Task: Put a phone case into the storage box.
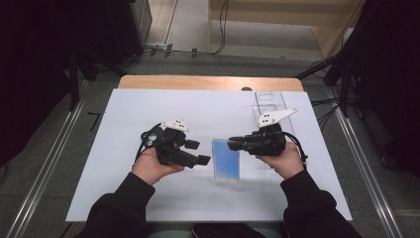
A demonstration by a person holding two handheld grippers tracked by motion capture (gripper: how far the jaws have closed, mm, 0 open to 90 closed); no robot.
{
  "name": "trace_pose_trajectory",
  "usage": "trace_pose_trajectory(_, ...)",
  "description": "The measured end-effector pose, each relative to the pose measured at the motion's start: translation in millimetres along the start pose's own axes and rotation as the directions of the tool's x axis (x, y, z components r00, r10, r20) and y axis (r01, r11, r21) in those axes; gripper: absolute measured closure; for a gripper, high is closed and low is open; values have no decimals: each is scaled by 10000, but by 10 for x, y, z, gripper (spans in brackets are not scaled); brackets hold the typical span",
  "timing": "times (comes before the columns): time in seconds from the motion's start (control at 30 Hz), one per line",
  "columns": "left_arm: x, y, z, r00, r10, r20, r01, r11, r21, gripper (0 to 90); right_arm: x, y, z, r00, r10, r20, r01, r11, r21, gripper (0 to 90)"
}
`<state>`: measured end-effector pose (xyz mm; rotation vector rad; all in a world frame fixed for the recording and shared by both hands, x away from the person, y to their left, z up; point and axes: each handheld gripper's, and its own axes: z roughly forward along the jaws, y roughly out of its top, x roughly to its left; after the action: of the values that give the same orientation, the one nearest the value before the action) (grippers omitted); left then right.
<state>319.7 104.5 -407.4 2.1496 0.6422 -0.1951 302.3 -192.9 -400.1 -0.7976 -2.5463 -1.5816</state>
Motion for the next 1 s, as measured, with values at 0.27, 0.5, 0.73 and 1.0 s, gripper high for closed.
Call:
trace_pose_trajectory(0.27,-15,53,18,9958,781,469,-790,9967,163,240,42,28,31,9972,-443,-602,450,9989,105,773)
trace_pose_trajectory(0.5,-18,91,19,9888,1113,997,-1141,9932,231,251,77,32,84,9916,-736,-1064,753,9971,126,772)
trace_pose_trajectory(0.73,-33,102,24,9813,1362,1359,-1426,9890,385,393,114,34,134,9846,-949,-1465,989,9949,202,772)
trace_pose_trajectory(1.0,-44,119,34,9748,1165,1903,-1310,9892,654,564,124,31,166,9757,-1124,-1879,1187,9927,228,772)
